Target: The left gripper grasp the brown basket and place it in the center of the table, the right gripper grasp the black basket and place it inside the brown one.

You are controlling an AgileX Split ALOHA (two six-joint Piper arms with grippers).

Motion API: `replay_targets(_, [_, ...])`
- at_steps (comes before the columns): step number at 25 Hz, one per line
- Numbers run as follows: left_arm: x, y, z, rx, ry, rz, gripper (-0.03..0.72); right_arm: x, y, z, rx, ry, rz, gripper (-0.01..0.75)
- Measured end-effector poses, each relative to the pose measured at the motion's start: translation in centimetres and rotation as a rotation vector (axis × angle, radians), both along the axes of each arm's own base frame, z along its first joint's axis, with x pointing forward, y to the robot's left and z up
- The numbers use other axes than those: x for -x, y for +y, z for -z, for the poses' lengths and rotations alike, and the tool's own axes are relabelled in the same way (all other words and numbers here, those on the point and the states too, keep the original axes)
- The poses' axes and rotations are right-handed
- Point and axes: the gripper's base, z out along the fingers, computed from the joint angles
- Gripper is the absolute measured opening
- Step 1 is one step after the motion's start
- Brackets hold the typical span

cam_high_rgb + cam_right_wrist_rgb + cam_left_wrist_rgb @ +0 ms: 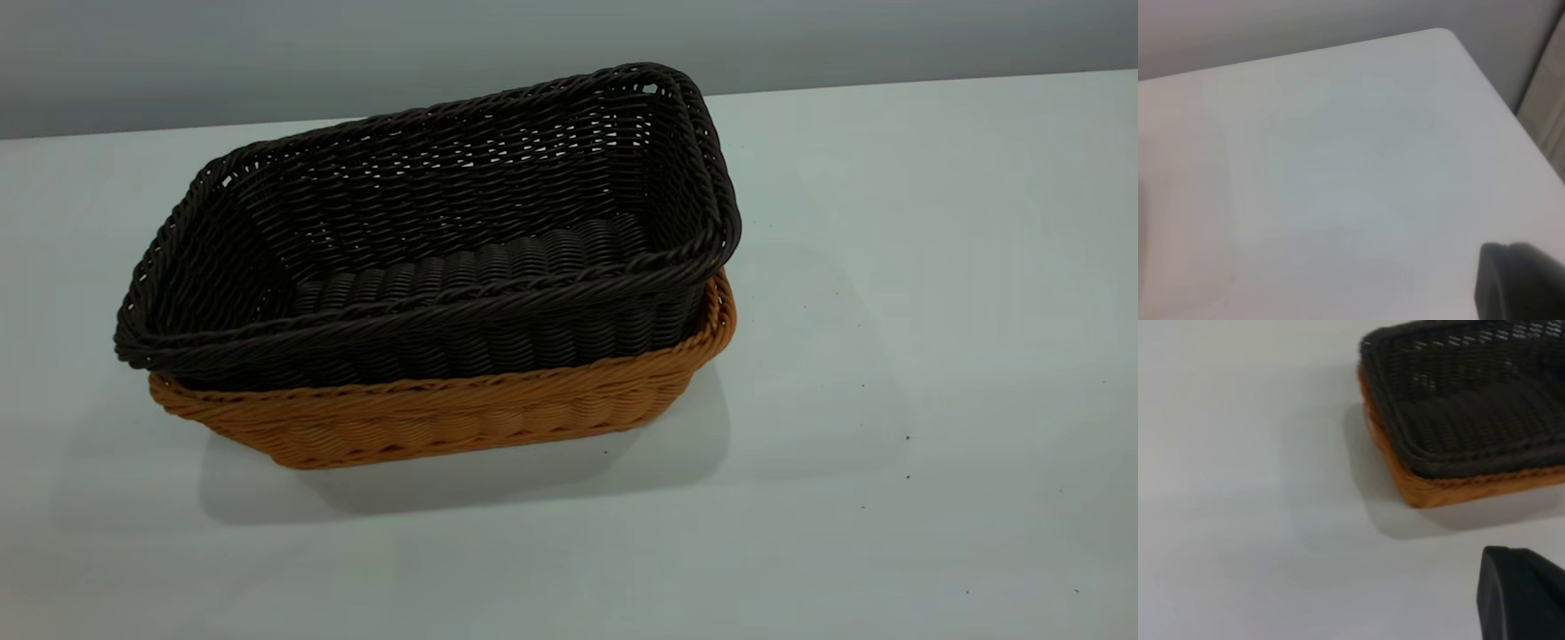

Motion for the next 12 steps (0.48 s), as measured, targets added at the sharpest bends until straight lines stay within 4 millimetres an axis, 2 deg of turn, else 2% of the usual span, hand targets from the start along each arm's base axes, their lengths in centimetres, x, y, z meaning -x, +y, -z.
replay_targets(12, [-0.09,-0.01,0.00,0.000,0.000,-0.100,-0.001,0.00,0.00,0.00,0.000,0.000,-0.001,0.003])
